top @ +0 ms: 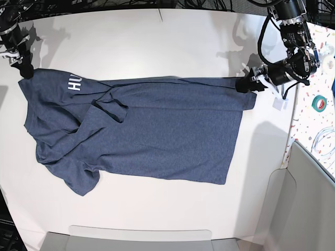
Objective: Layout the t-shirt on the table in an organized manner, then fold the t-shirt properly
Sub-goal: 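Drag the folded edge with both grippers back toward the table edge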
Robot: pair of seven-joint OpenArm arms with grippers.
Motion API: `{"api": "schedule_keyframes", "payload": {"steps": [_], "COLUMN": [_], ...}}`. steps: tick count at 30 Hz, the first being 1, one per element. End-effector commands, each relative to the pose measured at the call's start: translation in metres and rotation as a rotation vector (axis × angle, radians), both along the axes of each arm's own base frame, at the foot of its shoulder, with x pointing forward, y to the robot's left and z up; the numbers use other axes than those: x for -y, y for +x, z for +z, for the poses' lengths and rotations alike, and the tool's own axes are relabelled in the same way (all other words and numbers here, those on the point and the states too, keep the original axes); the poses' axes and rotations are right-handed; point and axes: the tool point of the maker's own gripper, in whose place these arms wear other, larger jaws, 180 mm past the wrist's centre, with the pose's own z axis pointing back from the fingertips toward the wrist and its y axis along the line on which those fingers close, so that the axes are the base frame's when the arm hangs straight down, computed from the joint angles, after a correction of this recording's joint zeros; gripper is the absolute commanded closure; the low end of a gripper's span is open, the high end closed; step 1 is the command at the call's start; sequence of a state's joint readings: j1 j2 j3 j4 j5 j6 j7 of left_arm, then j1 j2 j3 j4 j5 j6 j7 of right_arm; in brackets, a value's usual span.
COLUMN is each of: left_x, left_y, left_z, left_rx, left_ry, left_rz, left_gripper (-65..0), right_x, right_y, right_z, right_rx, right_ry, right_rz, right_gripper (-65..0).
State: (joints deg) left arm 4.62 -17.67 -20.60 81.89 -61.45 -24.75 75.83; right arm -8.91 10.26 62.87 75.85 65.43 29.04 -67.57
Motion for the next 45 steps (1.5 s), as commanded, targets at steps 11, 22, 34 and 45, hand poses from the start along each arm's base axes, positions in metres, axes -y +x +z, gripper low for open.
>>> {"api": "schedule_keyframes", "payload": {"steps": [11,22,34,45], "left_x": [-0.005,-0.023,-0.064,-0.018], "left_y": [0.007,0.011,-0.002,-0.012], "left_z": [0.009,0.018,0.018,-0.013], "left_rx": [0.032,0.042,0.01,-0.066], "left_ry": [0.01,0.011,-0.021,-0.17], "left_rz": [0.001,0.069,0.234,0.253], "left_gripper": [-23.1,-23.3,-26.7,-26.7], "right_x": [-0.013,-0.025,-0.025,-0.025], "right_y": [0.037,0.048,0.049,0.048], "right_z": [-0.011,-0.011,-0.012,-0.011], "right_rx": [0.026,0.016,0.015,0.014], "right_ry": [0.093,0.085,0.086,0.084], "right_rz": [0.023,0.086,0.087,0.088], "right_gripper": [-34.1,0.0,0.0,0.0]}}
